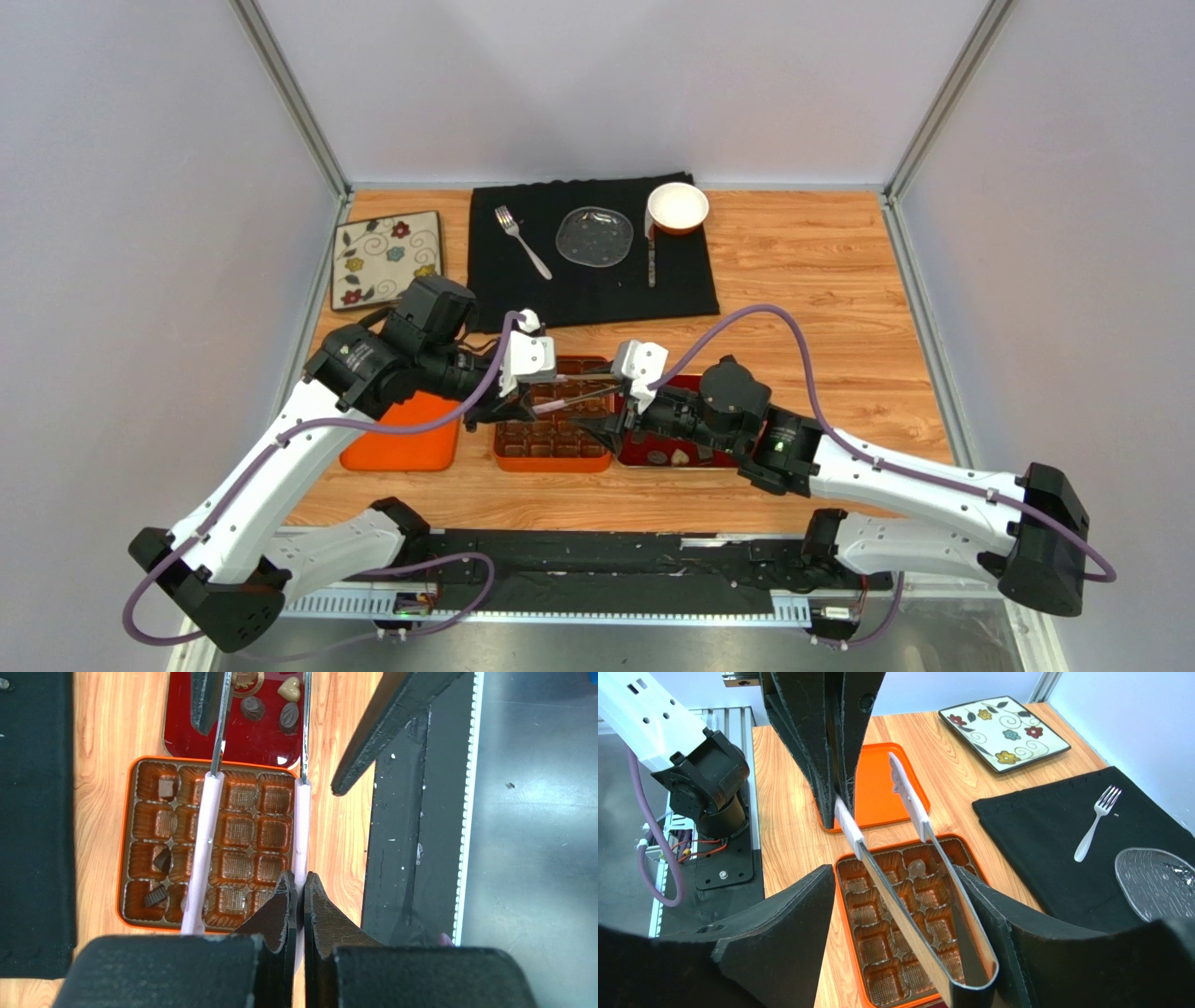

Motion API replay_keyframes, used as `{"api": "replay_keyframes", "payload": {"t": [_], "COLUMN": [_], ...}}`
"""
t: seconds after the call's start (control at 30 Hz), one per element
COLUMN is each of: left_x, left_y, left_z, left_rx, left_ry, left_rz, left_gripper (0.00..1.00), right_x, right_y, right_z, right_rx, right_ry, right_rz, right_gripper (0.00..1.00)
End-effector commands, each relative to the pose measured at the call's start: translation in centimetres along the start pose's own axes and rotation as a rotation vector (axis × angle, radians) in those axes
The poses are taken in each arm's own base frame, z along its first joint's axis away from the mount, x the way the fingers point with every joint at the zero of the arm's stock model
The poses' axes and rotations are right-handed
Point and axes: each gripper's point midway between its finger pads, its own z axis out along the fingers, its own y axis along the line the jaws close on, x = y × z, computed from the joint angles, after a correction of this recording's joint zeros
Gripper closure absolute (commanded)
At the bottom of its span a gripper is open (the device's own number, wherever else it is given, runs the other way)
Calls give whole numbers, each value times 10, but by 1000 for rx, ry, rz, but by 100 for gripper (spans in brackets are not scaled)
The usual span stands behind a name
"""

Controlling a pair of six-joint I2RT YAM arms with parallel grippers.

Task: Pack the chocolate
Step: Adjust the clamp.

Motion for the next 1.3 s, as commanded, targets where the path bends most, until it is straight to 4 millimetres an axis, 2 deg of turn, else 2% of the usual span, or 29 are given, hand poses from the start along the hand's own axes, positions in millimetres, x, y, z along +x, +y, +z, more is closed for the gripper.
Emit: {"api": "replay_keyframes", "payload": {"t": [0.0, 0.23, 0.53, 0.73, 0.93, 1.27], "left_x": [-16, -16, -13, -11, -11, -11], "left_y": [-7, -11, -9, -10, -10, -9], "left_z": [-11, -11, -12, -11, -10, -10], "left_rx": [3, 20, 1, 5, 11, 6], "left_ry": [-58, -65, -53, -50, -51, -52], "left_rz": [36, 29, 37, 36, 30, 31], "left_gripper": [100, 100, 100, 100, 100, 100], "right_x": [-27, -35, -35, -42, -48, -48], "right_y": [-2, -2, 4, -5, -5, 2], "right_z": [3, 5, 8, 1, -1, 2], "right_rx": [8, 5, -29, 25, 26, -9], "right_ry": [-97, -114, -107, -141, -166, -174], "right_rz": [-11, -4, 13, -5, -3, 21], "right_gripper": [36, 39, 47, 41, 38, 43]}}
